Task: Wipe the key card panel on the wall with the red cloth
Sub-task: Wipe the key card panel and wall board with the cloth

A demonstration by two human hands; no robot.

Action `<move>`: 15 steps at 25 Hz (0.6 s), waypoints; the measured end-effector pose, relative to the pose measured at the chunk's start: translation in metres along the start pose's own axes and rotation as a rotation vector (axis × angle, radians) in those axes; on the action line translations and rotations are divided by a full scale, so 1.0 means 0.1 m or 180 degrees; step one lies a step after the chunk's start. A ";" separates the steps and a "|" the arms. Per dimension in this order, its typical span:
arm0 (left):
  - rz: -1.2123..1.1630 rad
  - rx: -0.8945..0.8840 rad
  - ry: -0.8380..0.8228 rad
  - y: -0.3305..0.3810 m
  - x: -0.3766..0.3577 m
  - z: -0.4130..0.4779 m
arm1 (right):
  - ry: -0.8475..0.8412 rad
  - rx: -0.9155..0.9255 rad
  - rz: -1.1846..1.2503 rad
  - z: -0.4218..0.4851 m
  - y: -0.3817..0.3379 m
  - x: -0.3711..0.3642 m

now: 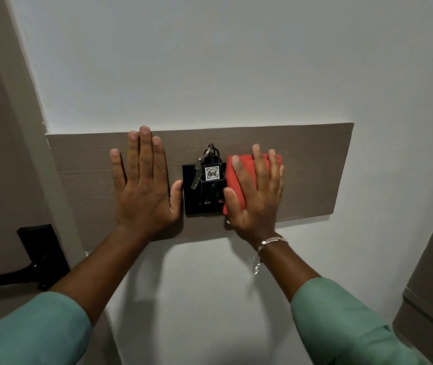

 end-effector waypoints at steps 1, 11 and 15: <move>0.0013 -0.0005 -0.0007 0.00 -0.01 -0.01 | -0.0052 0.0189 0.0029 -0.04 0.05 0.04; 0.0014 0.0018 -0.0101 0.02 0.02 0.02 | -0.0025 -0.0304 0.0136 0.01 0.15 0.02; -0.0068 -0.0284 -0.0144 -0.01 0.03 0.03 | 0.0048 -0.0520 0.0060 -0.04 -0.01 0.00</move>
Point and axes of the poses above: each hand's wrist, its own z-axis towards the middle knuckle, its own x-axis out of the back of the hand, y = z × x, the point moved 9 cm from there along z, towards the middle knuckle, and after that the axes turned 1 degree about -x, right-handed, at the moved point
